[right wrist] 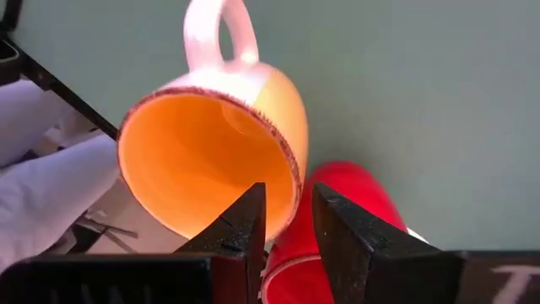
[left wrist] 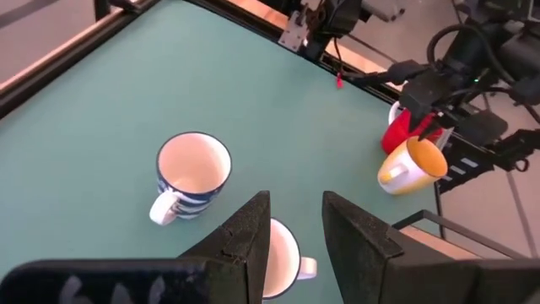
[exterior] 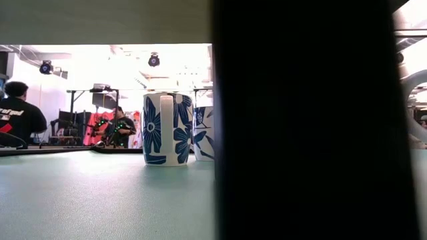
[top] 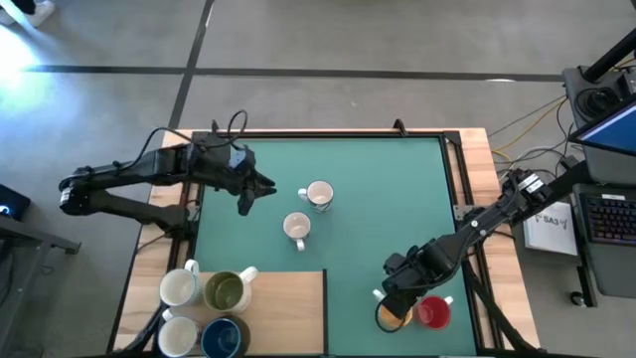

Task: Place coffee mugs
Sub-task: Move the yellow mug to the center of the table

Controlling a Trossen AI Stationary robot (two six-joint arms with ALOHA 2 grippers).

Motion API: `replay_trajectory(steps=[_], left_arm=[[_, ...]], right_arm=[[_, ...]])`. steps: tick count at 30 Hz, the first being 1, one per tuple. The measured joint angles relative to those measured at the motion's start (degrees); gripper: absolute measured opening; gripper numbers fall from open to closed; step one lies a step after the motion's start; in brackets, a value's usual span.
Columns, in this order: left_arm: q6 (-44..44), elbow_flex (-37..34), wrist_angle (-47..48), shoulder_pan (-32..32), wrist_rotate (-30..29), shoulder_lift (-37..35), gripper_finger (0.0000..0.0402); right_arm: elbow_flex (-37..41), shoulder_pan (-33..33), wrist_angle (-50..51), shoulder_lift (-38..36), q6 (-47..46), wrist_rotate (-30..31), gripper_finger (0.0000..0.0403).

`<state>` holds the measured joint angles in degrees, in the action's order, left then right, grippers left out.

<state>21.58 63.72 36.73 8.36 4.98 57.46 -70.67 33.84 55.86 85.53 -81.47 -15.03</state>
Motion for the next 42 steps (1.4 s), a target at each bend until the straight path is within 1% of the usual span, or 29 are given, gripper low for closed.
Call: replay_trajectory(steps=[6, 13, 16, 19, 20, 24, 30, 36, 42], left_arm=[[-0.5, 0.0, -0.3, 0.0, 0.1, -0.3, 0.0092], [-0.5, 0.0, -0.3, 0.0, 0.1, -2.9, 0.0092], [-0.5, 0.0, -0.3, 0.0, 0.1, -4.3, 0.0092], [-0.1, 0.0, -0.3, 0.0, 0.2, -5.5, 0.0092], [-0.1, 0.0, -0.3, 0.0, 0.2, -5.9, 0.0092], [-0.1, 0.0, -0.3, 0.0, 0.2, -7.6, 0.0092], [-0.1, 0.0, -0.1, 0.0, 0.2, -9.6, 0.0092], [0.0, 0.0, 0.8, 0.0, 0.2, -10.8, 0.0092], [0.0, 0.0, 1.7, 0.0, 0.2, -11.9, 0.0092]], right_arm=[[0.2, 0.3, -0.3, 2.4, -0.9, 0.1, 0.0082], [0.3, 0.4, -1.4, 8.0, 3.0, -0.1, 0.0080], [0.3, 0.4, -1.6, 9.4, 4.0, -0.5, 0.0062], [0.3, 0.3, -1.7, 9.8, 4.3, -0.5, 0.0024], [0.3, 0.1, -1.6, 9.8, 4.2, -0.3, 0.0017], [0.0, -1.3, -1.7, 9.8, 4.8, -0.1, 0.0013], [-2.2, -7.3, -1.8, 9.6, 11.9, 3.6, 0.0011], [-4.3, -16.6, -1.8, 9.6, 19.9, 9.0, 0.0012], [-5.8, -24.5, -2.2, 11.0, 23.1, 10.5, 0.0012]])
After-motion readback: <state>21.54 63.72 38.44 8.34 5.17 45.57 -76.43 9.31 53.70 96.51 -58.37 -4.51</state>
